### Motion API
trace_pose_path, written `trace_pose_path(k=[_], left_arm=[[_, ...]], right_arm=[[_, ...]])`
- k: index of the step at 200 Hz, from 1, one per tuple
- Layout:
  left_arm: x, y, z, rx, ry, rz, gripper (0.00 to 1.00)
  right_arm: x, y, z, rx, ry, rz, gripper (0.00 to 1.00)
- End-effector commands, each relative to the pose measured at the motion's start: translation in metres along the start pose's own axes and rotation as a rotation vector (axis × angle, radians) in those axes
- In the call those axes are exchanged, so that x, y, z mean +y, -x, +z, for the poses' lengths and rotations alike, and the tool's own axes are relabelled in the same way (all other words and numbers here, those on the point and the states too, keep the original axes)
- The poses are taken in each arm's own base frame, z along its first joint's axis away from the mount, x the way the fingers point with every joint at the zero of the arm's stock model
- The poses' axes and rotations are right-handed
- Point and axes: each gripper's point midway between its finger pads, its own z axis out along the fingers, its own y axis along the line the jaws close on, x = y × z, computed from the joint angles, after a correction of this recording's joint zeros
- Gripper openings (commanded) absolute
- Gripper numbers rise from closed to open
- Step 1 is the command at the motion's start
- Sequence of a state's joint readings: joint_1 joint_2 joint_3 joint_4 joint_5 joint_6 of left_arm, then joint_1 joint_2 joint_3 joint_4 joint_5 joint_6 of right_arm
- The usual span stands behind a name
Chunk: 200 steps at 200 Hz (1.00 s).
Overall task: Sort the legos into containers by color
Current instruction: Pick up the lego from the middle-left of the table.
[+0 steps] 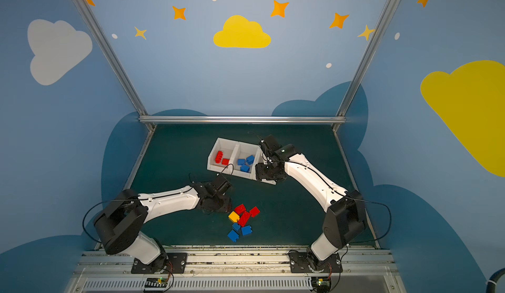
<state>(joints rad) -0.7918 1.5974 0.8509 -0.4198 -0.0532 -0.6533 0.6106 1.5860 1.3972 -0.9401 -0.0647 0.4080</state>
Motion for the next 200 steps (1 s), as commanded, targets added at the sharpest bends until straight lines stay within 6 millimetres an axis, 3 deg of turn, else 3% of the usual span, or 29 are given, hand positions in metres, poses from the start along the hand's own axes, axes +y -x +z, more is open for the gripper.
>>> trace_pose_path(k=[1, 84, 200], left_arm=[[0.010, -0.008, 0.003, 0.043, 0.074, 0.014, 0.58], [0.025, -0.014, 0.005, 0.040, 0.151, 0.010, 0.42], [0.032, -0.003, -0.015, -0.068, 0.149, 0.007, 0.38]], right_arm=[[0.000, -0.003, -0.005, -0.013, 0.007, 0.001, 0.67], [-0.009, -0.002, -0.005, -0.022, -0.008, 0.028, 0.67], [-0.014, -0.002, -0.006, -0.028, -0.006, 0.059, 0.66]])
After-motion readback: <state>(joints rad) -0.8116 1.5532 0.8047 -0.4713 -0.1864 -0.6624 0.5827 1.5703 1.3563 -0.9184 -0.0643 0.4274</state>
